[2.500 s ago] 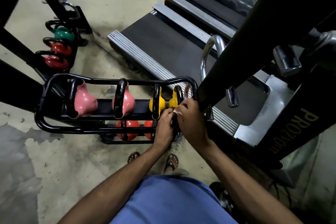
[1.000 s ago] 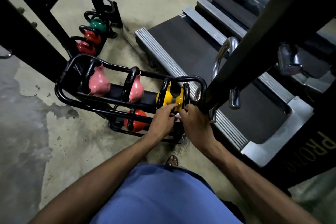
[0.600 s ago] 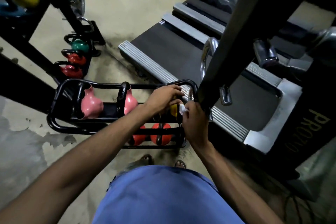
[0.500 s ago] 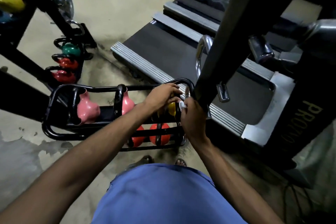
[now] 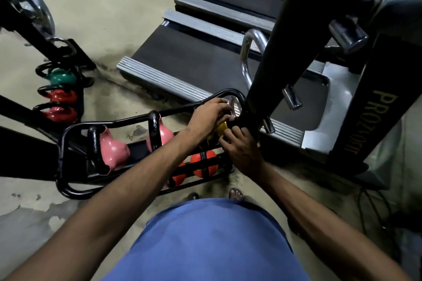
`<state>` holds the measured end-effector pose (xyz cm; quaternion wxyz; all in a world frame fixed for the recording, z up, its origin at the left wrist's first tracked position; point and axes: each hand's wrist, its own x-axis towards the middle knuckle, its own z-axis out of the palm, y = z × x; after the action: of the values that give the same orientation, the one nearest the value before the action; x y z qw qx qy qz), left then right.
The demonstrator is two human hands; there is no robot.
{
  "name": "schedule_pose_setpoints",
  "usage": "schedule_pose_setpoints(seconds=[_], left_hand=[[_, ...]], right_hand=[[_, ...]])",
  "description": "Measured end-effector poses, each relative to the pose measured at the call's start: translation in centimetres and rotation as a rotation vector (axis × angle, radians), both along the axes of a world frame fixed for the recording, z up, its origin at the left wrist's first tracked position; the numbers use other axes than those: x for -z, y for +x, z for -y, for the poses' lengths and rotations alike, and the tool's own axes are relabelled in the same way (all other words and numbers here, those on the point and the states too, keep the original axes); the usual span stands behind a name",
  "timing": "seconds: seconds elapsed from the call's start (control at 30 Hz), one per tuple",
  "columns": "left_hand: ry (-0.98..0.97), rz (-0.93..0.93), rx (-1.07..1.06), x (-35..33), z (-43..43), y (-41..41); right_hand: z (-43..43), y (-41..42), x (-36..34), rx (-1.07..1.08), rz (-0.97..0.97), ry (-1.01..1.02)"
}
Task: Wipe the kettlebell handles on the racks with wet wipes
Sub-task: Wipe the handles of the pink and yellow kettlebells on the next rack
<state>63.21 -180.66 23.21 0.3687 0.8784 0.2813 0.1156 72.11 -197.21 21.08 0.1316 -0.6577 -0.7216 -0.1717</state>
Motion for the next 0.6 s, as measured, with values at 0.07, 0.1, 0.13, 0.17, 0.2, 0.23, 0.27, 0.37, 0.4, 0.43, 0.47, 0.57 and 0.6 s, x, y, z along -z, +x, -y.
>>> schedule_pose_setpoints(seconds=[0.07, 0.1, 0.13, 0.17, 0.2, 0.23, 0.27, 0.37, 0.4, 0.43, 0.47, 0.57, 0.6], left_hand=[[-0.061, 0.075, -0.019, -0.3, 0.3, 0.2], [0.031, 0.094, 0.021, -0.2, 0.3, 0.3], [0.053, 0.086, 0.037, 0.4, 0.1, 0.2], [0.037, 0.067, 0.036, 0.4, -0.1, 0.2], [0.012, 0.058, 0.035, 0.5, -0.4, 0.2], [0.010, 0.073, 0.027, 0.1, -0.4, 0.2], [-0.008, 0.078, 0.025, 0.0, -0.5, 0.2], [-0.023, 0.094, 0.008, -1.0, -0.6, 0.2], [-0.024, 0.098, 0.001, -0.9, -0.8, 0.2], [-0.028, 0.087, -0.005, -0.9, -1.1, 0.1], [-0.025, 0.077, -0.008, -0.7, -1.4, 0.0], [0.016, 0.084, 0.004, -0.6, -1.6, -0.1], [0.035, 0.083, 0.021, -0.7, -1.5, -0.1]], right_hand=[[0.3, -0.2, 0.4, 0.029, -0.006, 0.006], [0.7, -0.3, 0.7, 0.056, -0.032, -0.001], [1.2, -0.4, 0.7, 0.090, -0.077, -0.003], [1.7, -0.4, 0.9, 0.133, -0.138, 0.009], [2.1, -0.5, 0.8, 0.183, -0.213, 0.038], [2.2, -0.7, 0.7, 0.232, -0.287, 0.072], [2.1, -1.0, 0.4, 0.279, -0.362, 0.089], [1.0, -2.4, -0.1, 0.441, -0.619, 0.071], [0.4, -2.7, -0.3, 0.517, -0.734, 0.076], [0.0, -2.7, -0.5, 0.589, -0.873, 0.080], [-0.5, -2.7, -0.9, 0.643, -1.015, 0.070], [-1.8, -2.0, -2.2, 0.687, -1.286, -0.068], [-2.3, -1.6, -2.4, 0.672, -1.347, -0.124]])
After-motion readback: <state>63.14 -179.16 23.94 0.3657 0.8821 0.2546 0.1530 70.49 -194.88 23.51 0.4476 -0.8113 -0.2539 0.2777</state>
